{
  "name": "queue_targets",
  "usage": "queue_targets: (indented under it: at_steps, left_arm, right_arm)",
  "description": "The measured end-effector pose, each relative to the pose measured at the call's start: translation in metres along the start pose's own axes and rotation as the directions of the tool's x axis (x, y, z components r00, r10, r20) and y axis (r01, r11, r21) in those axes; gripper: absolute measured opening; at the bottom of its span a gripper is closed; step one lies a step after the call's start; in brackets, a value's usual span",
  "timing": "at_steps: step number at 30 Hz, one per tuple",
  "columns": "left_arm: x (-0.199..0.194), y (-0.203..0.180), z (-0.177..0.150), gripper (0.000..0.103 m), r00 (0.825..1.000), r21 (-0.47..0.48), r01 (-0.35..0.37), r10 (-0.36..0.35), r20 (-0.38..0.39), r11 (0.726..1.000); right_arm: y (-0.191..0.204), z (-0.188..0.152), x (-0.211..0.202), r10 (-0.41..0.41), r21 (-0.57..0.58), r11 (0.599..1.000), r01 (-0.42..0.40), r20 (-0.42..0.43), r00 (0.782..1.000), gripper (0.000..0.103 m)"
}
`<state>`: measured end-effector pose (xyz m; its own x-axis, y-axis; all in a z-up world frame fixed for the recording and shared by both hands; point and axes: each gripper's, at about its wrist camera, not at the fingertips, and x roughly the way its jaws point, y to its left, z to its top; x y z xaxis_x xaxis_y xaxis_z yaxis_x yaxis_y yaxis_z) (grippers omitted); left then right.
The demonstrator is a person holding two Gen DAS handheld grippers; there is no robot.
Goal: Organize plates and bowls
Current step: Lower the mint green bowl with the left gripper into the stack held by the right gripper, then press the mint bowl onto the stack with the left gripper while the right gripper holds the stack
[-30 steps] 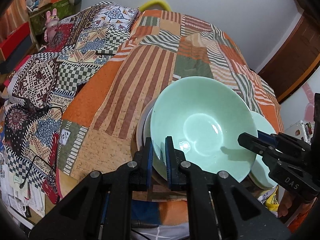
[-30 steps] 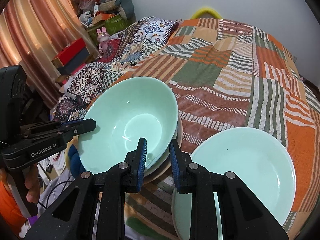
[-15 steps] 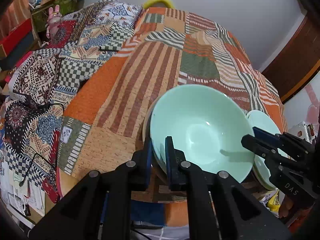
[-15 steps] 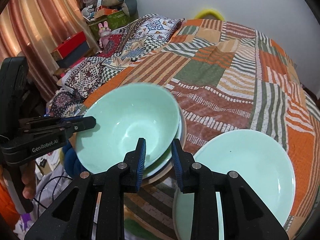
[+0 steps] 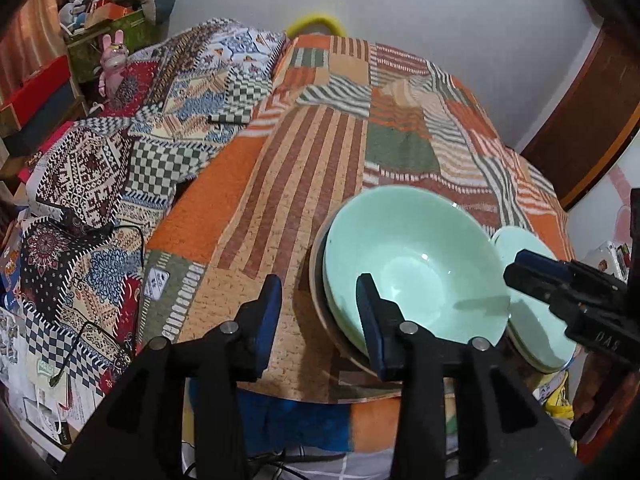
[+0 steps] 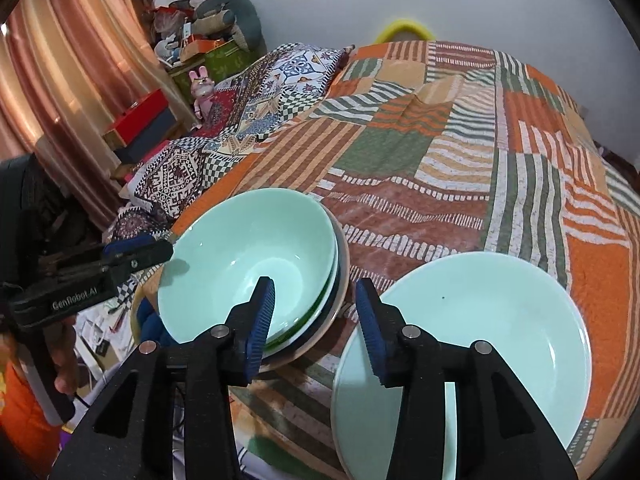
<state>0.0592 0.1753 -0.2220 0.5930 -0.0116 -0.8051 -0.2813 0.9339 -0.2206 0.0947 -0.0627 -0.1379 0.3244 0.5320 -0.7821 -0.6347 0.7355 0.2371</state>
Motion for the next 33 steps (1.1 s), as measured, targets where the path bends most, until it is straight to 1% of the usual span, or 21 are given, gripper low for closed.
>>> queue_targets:
  at_steps: [4, 7, 11, 20, 23, 25, 30, 33]
  left_arm:
    - [0.012, 0.003, -0.002, 0.040, 0.999, -0.011, 0.028, -0.028, -0.041, 1.000]
    - [0.018, 0.005, -0.002, 0.043, 0.998, -0.022, 0.039, -0.040, -0.046, 0.999]
    - [0.027, 0.007, -0.002, 0.043, 0.995, -0.033, 0.073, -0.075, -0.067, 0.997]
    - [0.043, 0.006, 0.000, 0.043, 0.987, -0.035, 0.121, -0.124, -0.105, 0.992]
    - [0.047, 0.006, -0.002, 0.042, 0.983, -0.053, 0.142, -0.147, -0.109, 0.988]
    - [0.047, 0.005, -0.003, 0.037, 0.981, -0.057, 0.155, -0.160, -0.107, 0.986]
    - [0.045, 0.000, -0.003, 0.036, 0.987, -0.048, 0.122, -0.126, -0.101, 0.991]
    - [0.042, -0.001, -0.003, 0.036, 0.987, -0.045, 0.117, -0.121, -0.107, 0.992]
  right_arm:
    - [0.000, 0.000, 0.008, 0.005, 0.017, 1.000, -0.005, -0.023, 1.000, 0.039]
    - [-0.001, -0.001, 0.015, 0.016, 0.030, 0.999, -0.014, -0.042, 0.999, 0.039]
    - [-0.002, 0.000, 0.023, 0.022, 0.036, 0.999, -0.020, -0.063, 0.998, 0.039]
    - [-0.009, 0.000, 0.038, 0.050, 0.071, 0.997, -0.043, -0.099, 0.994, 0.040]
    - [-0.010, 0.000, 0.040, 0.056, 0.069, 0.996, -0.049, -0.105, 0.993, 0.041]
    - [-0.011, 0.000, 0.042, 0.064, 0.069, 0.996, -0.056, -0.110, 0.992, 0.042]
    - [-0.011, 0.000, 0.040, 0.059, 0.076, 0.996, -0.051, -0.106, 0.993, 0.039]
    - [-0.013, 0.001, 0.038, 0.062, 0.093, 0.994, -0.053, -0.103, 0.993, 0.036]
